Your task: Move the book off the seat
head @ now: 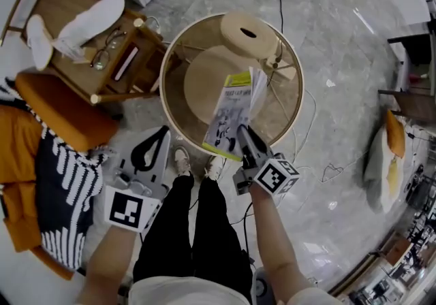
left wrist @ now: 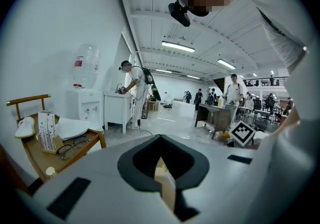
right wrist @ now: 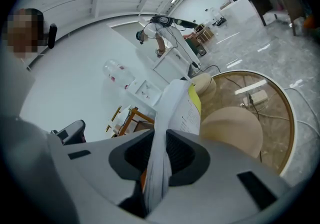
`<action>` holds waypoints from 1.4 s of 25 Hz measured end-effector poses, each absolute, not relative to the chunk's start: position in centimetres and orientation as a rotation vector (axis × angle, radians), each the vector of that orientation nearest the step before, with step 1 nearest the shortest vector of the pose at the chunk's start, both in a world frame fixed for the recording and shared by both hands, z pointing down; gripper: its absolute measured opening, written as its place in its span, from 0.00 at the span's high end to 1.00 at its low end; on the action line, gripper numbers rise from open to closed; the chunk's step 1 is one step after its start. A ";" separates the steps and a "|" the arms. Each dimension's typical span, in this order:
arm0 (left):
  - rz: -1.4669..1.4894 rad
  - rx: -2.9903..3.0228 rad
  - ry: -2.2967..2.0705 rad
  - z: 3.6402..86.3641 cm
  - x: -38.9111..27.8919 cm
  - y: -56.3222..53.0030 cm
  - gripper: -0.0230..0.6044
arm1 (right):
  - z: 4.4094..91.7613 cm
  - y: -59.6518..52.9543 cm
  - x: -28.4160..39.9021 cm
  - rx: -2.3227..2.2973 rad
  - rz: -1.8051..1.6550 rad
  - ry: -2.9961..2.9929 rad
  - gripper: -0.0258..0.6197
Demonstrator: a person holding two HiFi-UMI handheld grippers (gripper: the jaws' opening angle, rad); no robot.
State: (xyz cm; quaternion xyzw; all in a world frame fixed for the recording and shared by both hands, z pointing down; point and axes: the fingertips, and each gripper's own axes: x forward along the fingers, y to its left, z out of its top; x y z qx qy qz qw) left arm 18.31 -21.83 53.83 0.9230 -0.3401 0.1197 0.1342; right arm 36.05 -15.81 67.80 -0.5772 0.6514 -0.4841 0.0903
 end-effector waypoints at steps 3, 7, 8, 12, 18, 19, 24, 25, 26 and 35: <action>0.363 2.667 -1.009 54.1 17.4 -22.3 0.94 | 68.5 -16.9 35.2 -1.692 -1.450 1.950 0.83; 0.377 2.647 -1.023 54.8 17.0 -22.6 0.94 | 69.9 -18.2 34.4 -1.685 -1.454 2.006 0.83; 0.377 2.645 -1.022 54.9 17.1 -22.6 0.94 | 70.4 -18.5 34.4 -1.688 -1.459 2.016 0.83; 0.386 2.629 -1.018 55.4 17.2 -22.2 0.94 | 72.8 -19.0 34.7 -1.716 -1.500 2.037 0.83; 0.413 2.605 -1.032 56.1 16.3 -22.1 0.94 | 75.3 -18.4 35.8 -1.793 -1.541 1.953 0.83; 0.414 2.601 -1.033 56.2 16.2 -22.1 0.94 | 75.7 -18.2 36.1 -1.811 -1.545 1.949 0.83; 0.412 2.598 -1.028 56.4 16.3 -21.8 0.94 | 78.0 -16.7 38.1 -1.909 -1.587 1.867 0.83; 0.412 2.599 -1.026 56.4 16.4 -21.7 0.94 | 78.5 -16.4 38.5 -1.923 -1.598 1.850 0.83; 0.412 2.601 -1.023 56.4 16.5 -21.6 0.94 | 78.9 -16.1 38.8 -1.935 -1.613 1.836 0.83; 0.422 2.600 -0.999 56.9 16.9 -21.2 0.94 | 82.0 -14.7 40.0 -2.081 -1.715 1.741 0.83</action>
